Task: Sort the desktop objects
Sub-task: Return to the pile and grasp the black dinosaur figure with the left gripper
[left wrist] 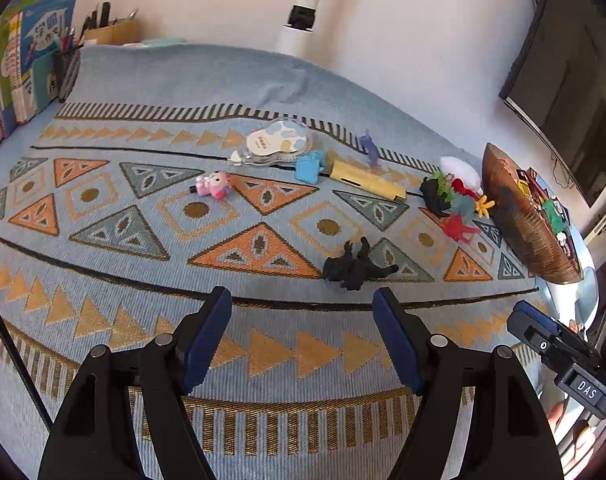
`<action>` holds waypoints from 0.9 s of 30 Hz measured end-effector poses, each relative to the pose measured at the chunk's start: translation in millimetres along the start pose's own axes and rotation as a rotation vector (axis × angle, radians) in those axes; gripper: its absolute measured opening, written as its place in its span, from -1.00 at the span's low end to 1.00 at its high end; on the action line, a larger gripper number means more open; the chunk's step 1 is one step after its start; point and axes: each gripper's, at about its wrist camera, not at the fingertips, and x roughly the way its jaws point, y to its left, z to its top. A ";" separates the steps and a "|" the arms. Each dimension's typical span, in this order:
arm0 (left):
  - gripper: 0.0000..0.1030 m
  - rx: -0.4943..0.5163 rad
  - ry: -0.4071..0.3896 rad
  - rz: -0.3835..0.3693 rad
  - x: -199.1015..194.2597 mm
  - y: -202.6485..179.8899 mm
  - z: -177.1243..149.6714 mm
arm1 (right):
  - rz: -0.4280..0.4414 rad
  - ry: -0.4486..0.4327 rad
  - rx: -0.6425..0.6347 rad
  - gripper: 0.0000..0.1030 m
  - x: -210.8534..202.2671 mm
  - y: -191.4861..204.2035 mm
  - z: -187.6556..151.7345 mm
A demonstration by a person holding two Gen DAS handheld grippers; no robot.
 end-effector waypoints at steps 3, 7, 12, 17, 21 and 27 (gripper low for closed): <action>0.38 0.152 0.019 0.047 13.6 -27.2 6.3 | 0.000 0.004 0.001 0.01 1.2 -1.1 0.8; 0.38 0.247 0.030 0.088 34.8 -44.0 9.9 | -0.001 0.011 0.000 0.01 2.5 -0.8 1.2; -0.56 0.235 0.036 0.031 38.8 -42.1 15.5 | -0.002 0.019 0.007 0.01 3.1 -2.0 1.7; -0.54 0.174 -0.030 0.014 20.7 -29.5 15.1 | -0.001 0.095 0.005 0.01 14.8 -0.8 7.3; -0.54 0.085 -0.067 0.040 3.4 -5.1 11.5 | 0.071 0.176 -0.101 0.01 29.4 25.2 37.0; -0.54 -0.108 -0.055 -0.061 -1.2 33.6 8.8 | 0.119 0.255 -0.267 0.01 84.9 60.5 101.0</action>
